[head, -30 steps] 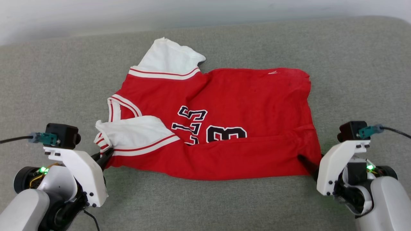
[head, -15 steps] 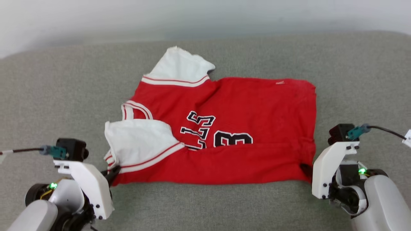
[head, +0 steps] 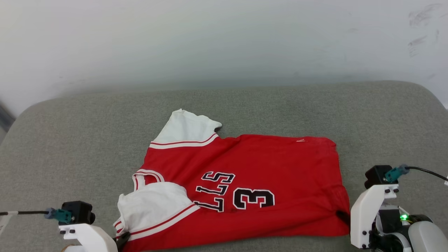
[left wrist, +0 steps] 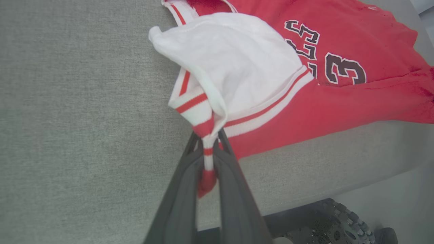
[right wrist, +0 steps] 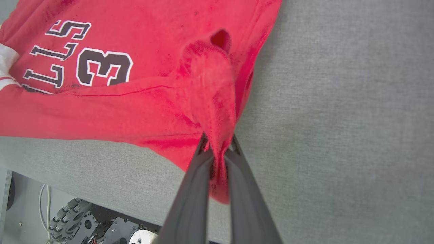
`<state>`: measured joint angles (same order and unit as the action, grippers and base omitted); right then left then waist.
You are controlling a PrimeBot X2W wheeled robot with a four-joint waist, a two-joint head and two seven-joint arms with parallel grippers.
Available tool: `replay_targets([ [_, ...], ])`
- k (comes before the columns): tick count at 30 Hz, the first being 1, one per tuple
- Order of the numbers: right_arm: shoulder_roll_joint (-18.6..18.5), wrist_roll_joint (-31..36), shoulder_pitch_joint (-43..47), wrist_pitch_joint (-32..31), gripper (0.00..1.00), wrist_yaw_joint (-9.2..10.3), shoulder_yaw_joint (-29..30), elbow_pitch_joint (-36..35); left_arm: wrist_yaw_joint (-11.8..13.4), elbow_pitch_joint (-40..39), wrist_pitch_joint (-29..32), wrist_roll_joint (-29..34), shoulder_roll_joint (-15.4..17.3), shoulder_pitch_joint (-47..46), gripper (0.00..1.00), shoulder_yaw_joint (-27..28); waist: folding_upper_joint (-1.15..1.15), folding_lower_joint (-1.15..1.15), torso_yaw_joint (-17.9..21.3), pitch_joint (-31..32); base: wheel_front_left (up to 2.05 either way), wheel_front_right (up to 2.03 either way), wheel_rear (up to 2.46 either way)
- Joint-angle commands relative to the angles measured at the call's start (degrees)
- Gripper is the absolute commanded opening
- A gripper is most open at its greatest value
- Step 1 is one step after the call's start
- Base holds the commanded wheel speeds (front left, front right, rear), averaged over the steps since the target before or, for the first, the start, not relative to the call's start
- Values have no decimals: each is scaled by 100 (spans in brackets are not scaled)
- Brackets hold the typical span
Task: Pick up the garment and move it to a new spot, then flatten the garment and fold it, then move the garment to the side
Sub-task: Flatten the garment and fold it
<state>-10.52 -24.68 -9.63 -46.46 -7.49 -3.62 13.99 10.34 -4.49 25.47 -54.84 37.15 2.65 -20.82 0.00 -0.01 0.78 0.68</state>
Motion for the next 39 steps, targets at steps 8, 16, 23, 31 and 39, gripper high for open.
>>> replay_targets([
  [8,78,-21,393,391,100,0,118,99,-66,314,-323,-68,-328,-27,100,-8,0,1,56,-145,0,0,0],
  [16,-179,145,528,2244,100,-1,-313,-200,-87,437,-819,253,-297,-269,100,103,0,1,216,-88,0,0,0],
  [23,-109,560,509,3681,100,0,-260,-727,287,105,-1485,629,-313,-377,100,424,0,1,443,-95,0,0,0],
  [31,215,1163,351,4081,100,0,-15,-1669,492,-145,-1892,1015,-212,-911,100,658,0,1,766,-702,0,0,0],
  [39,542,1242,22,4134,100,0,49,-2110,157,68,-1387,888,149,-2147,100,778,0,1,1124,-1654,0,0,0],
])
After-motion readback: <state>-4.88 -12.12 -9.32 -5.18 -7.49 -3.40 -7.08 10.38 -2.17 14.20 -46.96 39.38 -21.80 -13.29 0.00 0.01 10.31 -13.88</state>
